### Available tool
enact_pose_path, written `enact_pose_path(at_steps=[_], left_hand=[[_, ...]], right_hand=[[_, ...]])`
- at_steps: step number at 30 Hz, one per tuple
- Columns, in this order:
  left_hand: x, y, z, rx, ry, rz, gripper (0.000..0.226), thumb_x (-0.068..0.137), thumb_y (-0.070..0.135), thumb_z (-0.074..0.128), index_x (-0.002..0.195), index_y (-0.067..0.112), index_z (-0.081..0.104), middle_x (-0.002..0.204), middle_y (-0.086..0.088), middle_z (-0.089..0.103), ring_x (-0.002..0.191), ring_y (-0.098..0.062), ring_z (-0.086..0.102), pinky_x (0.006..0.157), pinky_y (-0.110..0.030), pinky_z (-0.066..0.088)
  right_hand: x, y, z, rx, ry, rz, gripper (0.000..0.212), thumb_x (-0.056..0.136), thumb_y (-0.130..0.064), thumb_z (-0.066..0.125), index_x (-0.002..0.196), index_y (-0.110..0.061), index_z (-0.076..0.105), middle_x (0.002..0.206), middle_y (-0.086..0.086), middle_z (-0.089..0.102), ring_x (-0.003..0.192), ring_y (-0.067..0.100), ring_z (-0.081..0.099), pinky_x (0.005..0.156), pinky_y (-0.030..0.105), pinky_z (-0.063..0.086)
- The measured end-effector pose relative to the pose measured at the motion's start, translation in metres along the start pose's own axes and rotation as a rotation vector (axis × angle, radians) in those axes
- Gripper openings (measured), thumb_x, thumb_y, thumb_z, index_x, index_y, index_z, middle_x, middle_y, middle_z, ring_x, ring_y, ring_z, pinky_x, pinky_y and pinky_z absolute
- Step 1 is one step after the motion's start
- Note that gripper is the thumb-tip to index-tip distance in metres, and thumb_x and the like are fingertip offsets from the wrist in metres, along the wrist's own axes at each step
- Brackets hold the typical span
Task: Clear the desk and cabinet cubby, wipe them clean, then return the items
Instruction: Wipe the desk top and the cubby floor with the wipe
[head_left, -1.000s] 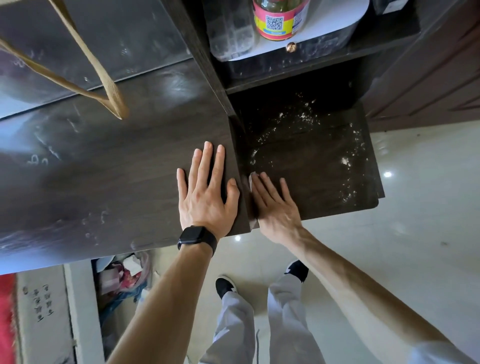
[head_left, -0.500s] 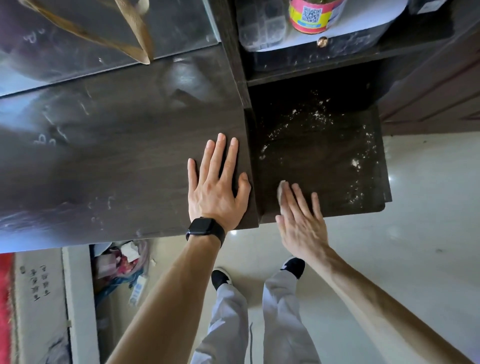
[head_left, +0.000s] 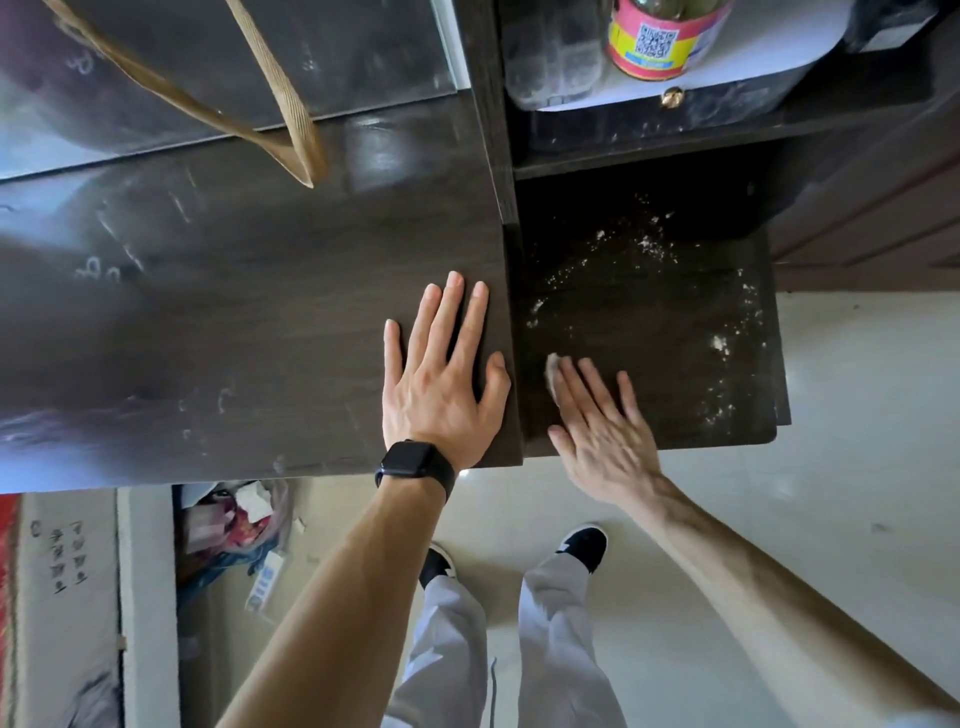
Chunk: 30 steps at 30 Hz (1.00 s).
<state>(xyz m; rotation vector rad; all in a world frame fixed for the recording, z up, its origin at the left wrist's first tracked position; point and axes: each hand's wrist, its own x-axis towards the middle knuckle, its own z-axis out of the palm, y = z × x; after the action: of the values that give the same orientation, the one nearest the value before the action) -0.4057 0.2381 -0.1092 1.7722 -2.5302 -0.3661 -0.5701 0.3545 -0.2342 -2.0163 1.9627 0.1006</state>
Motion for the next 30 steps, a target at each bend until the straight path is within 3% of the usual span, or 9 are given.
enact_pose_path(at_steps=[7, 9, 12, 15, 17, 20, 24, 26, 30], left_hand=[[0.001, -0.001, 0.001, 0.005, 0.012, -0.008, 0.062, 0.097, 0.042, 0.035, 0.156, 0.030, 0.022, 0.165, 0.008, 0.013, 0.152, -0.012, 0.005, 0.123, -0.048, 0.007], [0.000, 0.000, 0.001, 0.006, 0.004, -0.007, 0.062, 0.097, 0.042, 0.034, 0.156, 0.031, 0.021, 0.165, 0.009, 0.012, 0.152, -0.011, 0.005, 0.123, -0.048, 0.007], [0.001, 0.001, 0.000, 0.008, -0.003, -0.012, 0.062, 0.098, 0.043, 0.032, 0.157, 0.032, 0.019, 0.165, 0.010, 0.010, 0.152, -0.011, 0.003, 0.124, -0.047, 0.004], [0.002, 0.000, 0.000, 0.011, -0.006, -0.010, 0.062, 0.098, 0.043, 0.033, 0.157, 0.032, 0.018, 0.165, 0.010, 0.010, 0.152, -0.011, 0.003, 0.124, -0.046, 0.003], [0.001, 0.000, -0.001, 0.003, -0.006, -0.014, 0.062, 0.098, 0.043, 0.034, 0.157, 0.032, 0.018, 0.165, 0.010, 0.010, 0.152, -0.010, 0.002, 0.124, -0.047, 0.003], [0.000, 0.001, 0.000, -0.004, 0.006, -0.016, 0.062, 0.097, 0.043, 0.034, 0.157, 0.032, 0.020, 0.165, 0.010, 0.011, 0.152, -0.010, 0.002, 0.124, -0.047, 0.004], [0.002, 0.000, 0.000, -0.005, 0.015, -0.013, 0.062, 0.097, 0.043, 0.034, 0.156, 0.032, 0.021, 0.165, 0.010, 0.012, 0.152, -0.010, 0.004, 0.124, -0.046, 0.004], [0.002, -0.001, -0.001, -0.009, 0.001, -0.015, 0.061, 0.098, 0.043, 0.033, 0.156, 0.033, 0.020, 0.165, 0.010, 0.011, 0.152, -0.009, 0.002, 0.124, -0.045, 0.002], [0.000, 0.002, -0.002, -0.016, -0.005, -0.020, 0.060, 0.098, 0.045, 0.030, 0.157, 0.034, 0.018, 0.165, 0.011, 0.009, 0.152, -0.009, 0.001, 0.124, -0.045, 0.001]], right_hand=[[0.089, 0.004, -0.020, -0.051, -0.016, -0.054, 0.065, 0.102, -0.043, 0.011, 0.159, -0.013, -0.001, 0.167, 0.002, -0.007, 0.153, 0.019, -0.012, 0.124, 0.050, -0.004], [0.089, 0.008, -0.020, -0.024, 0.001, 0.068, 0.065, 0.102, -0.044, 0.007, 0.158, -0.013, -0.002, 0.167, 0.003, -0.011, 0.152, 0.020, -0.016, 0.123, 0.051, -0.006], [0.081, 0.020, -0.020, 0.092, 0.035, 0.413, 0.066, 0.103, -0.045, 0.009, 0.157, -0.009, -0.004, 0.166, 0.006, -0.013, 0.152, 0.024, -0.016, 0.122, 0.053, -0.006], [0.067, 0.025, -0.022, 0.102, 0.043, 0.518, 0.072, 0.103, -0.049, 0.011, 0.156, -0.003, -0.002, 0.166, 0.011, -0.011, 0.153, 0.026, -0.016, 0.122, 0.054, -0.006], [0.061, 0.015, -0.018, 0.051, 0.058, 0.369, 0.071, 0.103, -0.048, 0.013, 0.156, -0.003, -0.002, 0.166, 0.012, -0.011, 0.153, 0.025, -0.014, 0.123, 0.053, -0.005], [0.061, -0.005, -0.007, 0.016, 0.030, 0.003, 0.067, 0.104, -0.043, 0.019, 0.158, -0.011, -0.006, 0.167, 0.004, -0.007, 0.154, 0.019, -0.009, 0.124, 0.049, -0.003], [0.081, 0.002, -0.015, -0.025, 0.004, -0.083, 0.065, 0.104, -0.044, 0.017, 0.159, -0.013, -0.002, 0.167, 0.001, -0.008, 0.153, 0.016, -0.013, 0.124, 0.050, -0.003], [0.088, 0.012, -0.021, -0.044, 0.020, 0.009, 0.066, 0.104, -0.046, 0.013, 0.158, -0.012, -0.001, 0.166, 0.002, -0.010, 0.152, 0.018, -0.016, 0.123, 0.051, -0.006], [0.088, 0.035, -0.025, 0.049, 0.048, 0.366, 0.069, 0.103, -0.049, 0.008, 0.157, -0.007, -0.005, 0.166, 0.006, -0.013, 0.152, 0.021, -0.018, 0.121, 0.052, -0.010]])
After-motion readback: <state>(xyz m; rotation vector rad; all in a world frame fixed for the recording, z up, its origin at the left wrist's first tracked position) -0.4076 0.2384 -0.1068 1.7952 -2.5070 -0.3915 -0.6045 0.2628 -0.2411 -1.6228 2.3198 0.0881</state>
